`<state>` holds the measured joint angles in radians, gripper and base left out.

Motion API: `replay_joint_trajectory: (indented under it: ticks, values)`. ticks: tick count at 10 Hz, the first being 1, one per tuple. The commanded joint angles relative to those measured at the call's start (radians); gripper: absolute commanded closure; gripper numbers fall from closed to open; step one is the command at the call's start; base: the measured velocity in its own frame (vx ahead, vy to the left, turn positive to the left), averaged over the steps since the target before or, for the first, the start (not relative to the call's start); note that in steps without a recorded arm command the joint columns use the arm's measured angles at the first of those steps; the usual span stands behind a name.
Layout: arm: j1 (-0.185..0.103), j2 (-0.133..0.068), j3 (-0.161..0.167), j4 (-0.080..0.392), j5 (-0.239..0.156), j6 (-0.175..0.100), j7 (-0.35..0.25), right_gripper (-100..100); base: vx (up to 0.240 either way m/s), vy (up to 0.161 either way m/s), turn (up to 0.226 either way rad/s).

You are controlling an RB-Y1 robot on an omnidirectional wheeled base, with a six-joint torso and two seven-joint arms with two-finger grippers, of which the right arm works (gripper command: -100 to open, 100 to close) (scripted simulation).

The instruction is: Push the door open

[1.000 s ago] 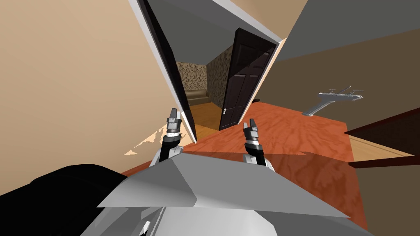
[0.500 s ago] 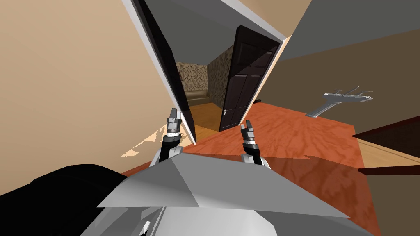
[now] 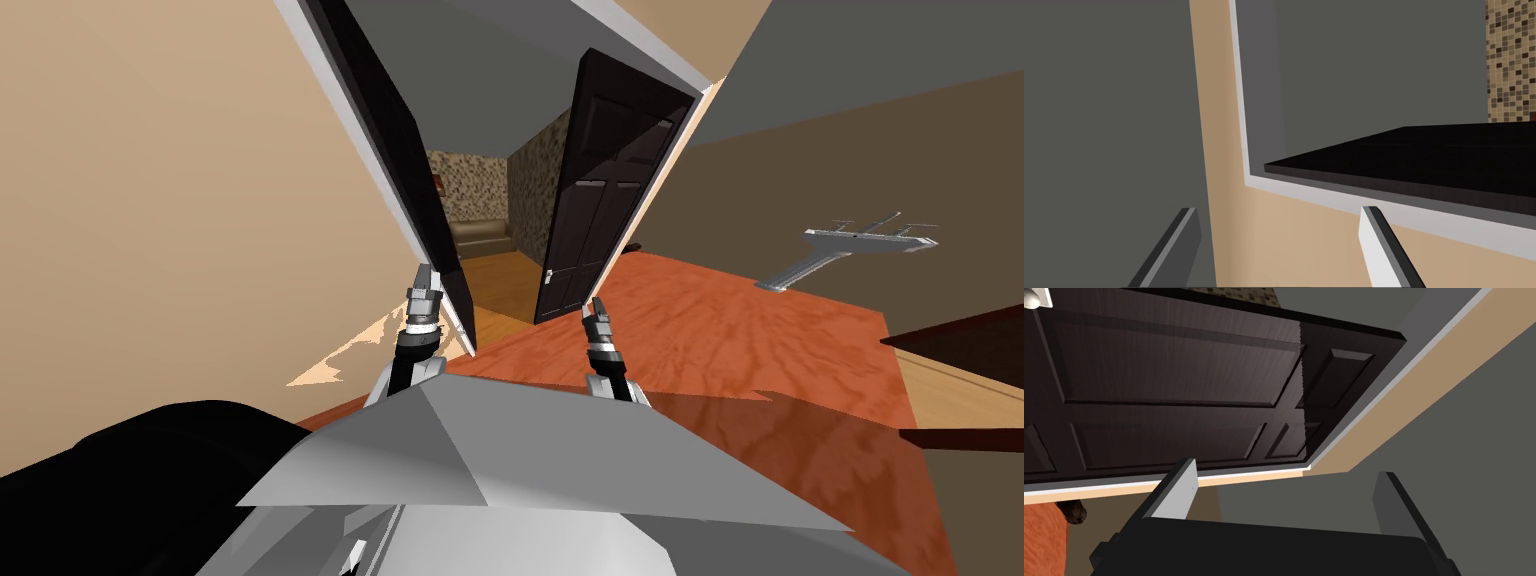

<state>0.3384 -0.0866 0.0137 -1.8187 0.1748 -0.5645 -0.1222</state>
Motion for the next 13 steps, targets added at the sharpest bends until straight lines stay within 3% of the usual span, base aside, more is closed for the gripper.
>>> replay_joint_trajectory:
  ticks: [1, 13]
  values:
    - [-0.017, -0.005, -0.001, 0.042, 0.008, -0.013, -0.012, -100, 0.091, -0.05, 0.031]
    - [-0.139, -0.03, -0.001, 0.357, 0.077, -0.105, -0.098, -100, 0.095, -0.055, 0.037]
